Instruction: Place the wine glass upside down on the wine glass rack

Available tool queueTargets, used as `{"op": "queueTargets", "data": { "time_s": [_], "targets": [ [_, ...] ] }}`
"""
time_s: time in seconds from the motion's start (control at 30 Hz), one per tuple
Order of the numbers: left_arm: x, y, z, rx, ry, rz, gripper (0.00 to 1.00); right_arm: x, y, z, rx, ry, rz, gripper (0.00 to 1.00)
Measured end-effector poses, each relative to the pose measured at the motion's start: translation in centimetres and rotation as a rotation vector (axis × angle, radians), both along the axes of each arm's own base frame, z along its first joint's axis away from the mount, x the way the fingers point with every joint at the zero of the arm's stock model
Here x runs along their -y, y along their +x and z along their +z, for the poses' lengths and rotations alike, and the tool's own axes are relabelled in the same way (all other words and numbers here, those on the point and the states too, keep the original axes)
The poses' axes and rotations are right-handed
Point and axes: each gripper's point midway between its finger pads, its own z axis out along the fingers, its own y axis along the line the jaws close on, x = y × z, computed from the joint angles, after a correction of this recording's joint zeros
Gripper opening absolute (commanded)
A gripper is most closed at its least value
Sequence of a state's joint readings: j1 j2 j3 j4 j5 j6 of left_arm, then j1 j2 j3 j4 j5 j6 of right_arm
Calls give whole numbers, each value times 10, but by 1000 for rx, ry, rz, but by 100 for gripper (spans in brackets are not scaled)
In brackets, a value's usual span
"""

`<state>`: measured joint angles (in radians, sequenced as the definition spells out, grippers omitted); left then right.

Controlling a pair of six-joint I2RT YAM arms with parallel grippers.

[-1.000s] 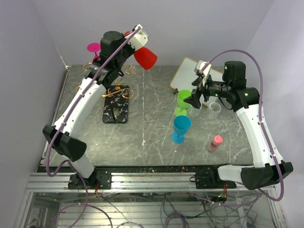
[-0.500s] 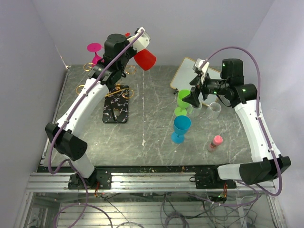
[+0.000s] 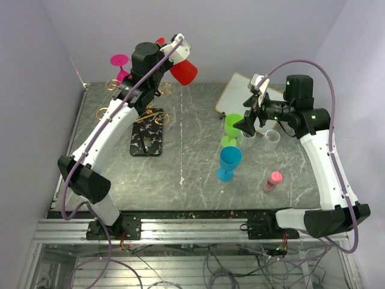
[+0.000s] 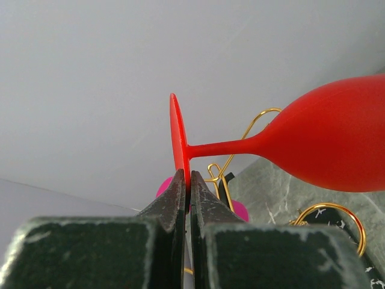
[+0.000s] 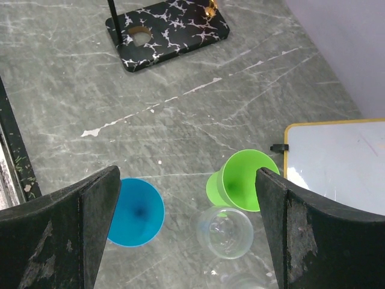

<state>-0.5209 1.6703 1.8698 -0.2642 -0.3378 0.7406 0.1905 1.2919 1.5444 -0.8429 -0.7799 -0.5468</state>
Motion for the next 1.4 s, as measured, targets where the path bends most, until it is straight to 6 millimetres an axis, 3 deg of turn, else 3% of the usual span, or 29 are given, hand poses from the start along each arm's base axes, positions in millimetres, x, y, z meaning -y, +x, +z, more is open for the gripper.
{"op": "queueTargets", "data": {
  "time_s": [0.43, 0.6, 1.0, 1.4],
  "targets": [
    [-3, 5, 1, 33, 138, 4, 7, 4, -2, 4, 8, 15, 0, 94],
    [5, 18, -19, 3, 200, -6, 7, 4, -2, 5, 8, 16, 0, 94],
    [19, 50, -95, -127, 372, -17, 7, 3, -3, -2, -9, 18, 7, 95],
    [-2, 69, -94, -145, 387, 53, 7, 2, -3, -5, -14, 21, 13, 96]
  ]
}}
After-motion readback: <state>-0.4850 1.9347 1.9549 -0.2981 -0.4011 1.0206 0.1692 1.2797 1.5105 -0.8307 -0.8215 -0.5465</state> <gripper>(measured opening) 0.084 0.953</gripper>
